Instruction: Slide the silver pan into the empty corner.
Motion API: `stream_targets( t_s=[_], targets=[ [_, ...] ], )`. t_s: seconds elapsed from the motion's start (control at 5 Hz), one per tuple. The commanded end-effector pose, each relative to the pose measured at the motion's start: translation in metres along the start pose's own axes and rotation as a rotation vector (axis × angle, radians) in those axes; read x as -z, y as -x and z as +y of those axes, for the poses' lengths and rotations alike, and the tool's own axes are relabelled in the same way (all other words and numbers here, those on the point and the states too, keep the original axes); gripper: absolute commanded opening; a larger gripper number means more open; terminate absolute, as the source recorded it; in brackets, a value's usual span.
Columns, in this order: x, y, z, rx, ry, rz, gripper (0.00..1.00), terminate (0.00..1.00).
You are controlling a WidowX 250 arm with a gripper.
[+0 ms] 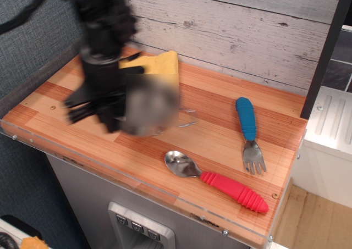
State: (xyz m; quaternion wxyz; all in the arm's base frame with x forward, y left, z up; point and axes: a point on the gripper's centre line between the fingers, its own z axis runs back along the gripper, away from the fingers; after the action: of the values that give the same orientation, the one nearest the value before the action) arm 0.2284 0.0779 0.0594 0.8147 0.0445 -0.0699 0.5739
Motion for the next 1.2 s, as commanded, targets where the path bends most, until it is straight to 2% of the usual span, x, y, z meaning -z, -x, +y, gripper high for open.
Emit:
stream_targets(
  t_s=[0.0,0.2,0.4,1.0],
  targets=[
    [0.007,-0.020,0.036,-0.146,0.032,-0.033,0.00,0.00],
    [0.015,-0.036,0.038,-0.172,0.014,-0.068,0.00,0.00],
    [0.012,-0.046,0.038,-0.196,-0.016,-0.090,0.00,0.00],
    [0.035,-0.068,0.047,-0.239,-0.051,-0.096,0.00,0.00]
  ],
)
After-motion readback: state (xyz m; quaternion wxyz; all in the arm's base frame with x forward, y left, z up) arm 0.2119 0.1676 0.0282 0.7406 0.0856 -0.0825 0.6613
